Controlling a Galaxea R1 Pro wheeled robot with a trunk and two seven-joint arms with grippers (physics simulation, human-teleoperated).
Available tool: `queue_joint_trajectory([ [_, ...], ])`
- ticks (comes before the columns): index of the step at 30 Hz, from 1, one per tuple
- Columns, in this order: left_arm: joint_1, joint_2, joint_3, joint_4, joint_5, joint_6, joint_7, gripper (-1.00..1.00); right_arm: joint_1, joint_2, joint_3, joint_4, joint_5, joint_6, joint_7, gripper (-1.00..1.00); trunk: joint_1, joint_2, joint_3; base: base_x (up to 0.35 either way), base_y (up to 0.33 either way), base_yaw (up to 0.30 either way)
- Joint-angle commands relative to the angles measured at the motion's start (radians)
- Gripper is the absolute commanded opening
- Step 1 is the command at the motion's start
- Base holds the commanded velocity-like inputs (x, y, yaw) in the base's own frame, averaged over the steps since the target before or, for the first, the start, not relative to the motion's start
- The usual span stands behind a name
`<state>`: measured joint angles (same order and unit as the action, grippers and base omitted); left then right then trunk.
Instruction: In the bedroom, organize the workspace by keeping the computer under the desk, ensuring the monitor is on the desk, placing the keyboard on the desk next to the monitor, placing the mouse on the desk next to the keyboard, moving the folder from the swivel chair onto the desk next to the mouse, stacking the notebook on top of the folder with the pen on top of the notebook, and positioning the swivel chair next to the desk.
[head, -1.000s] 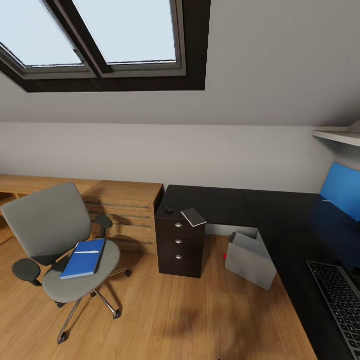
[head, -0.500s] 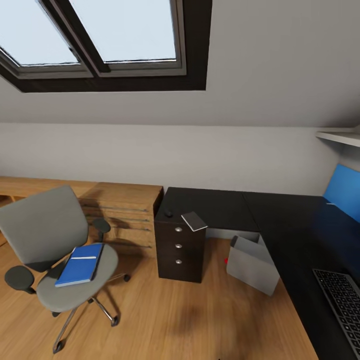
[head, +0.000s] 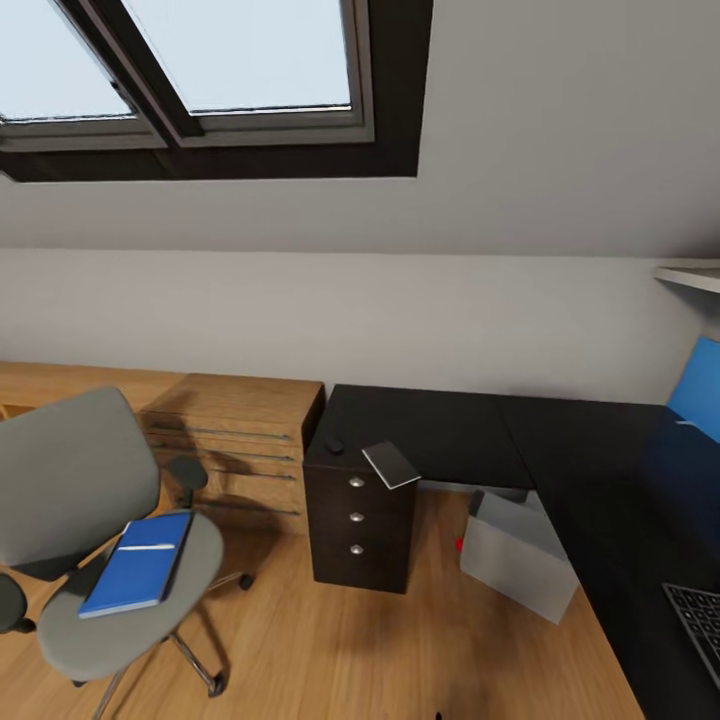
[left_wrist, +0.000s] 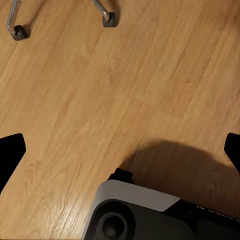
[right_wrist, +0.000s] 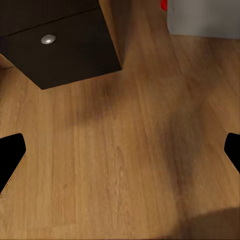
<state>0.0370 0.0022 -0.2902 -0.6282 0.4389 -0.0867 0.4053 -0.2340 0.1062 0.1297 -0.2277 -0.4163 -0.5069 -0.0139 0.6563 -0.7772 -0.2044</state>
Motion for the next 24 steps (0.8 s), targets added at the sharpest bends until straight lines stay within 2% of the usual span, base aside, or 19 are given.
queue_joint_trajectory([
  [1,0.000,0.001,-0.006,0.000,0.011,-0.005,0.007,1.00,-0.001,0.000,0.008,0.001,-0.010,-0.004,-0.001,1.00,0.001,-0.001,-0.001,0.328,0.000,0.000],
  [7,0.000,0.001,-0.007,0.003,0.010,-0.004,0.006,1.00,-0.001,0.001,0.008,0.001,-0.010,-0.007,-0.003,1.00,0.001,-0.001,-0.001,0.328,0.000,0.065],
  [19,0.000,-0.001,-0.007,0.004,0.009,-0.004,0.006,1.00,-0.001,0.001,0.008,0.001,-0.010,-0.007,-0.003,1.00,0.001,-0.001,-0.001,0.328,0.000,0.226],
  [24,0.000,0.001,-0.007,0.003,0.007,-0.004,0.006,1.00,-0.001,0.001,0.007,0.001,-0.010,-0.007,-0.003,1.00,0.001,-0.001,-0.001,0.328,0.000,0.066],
])
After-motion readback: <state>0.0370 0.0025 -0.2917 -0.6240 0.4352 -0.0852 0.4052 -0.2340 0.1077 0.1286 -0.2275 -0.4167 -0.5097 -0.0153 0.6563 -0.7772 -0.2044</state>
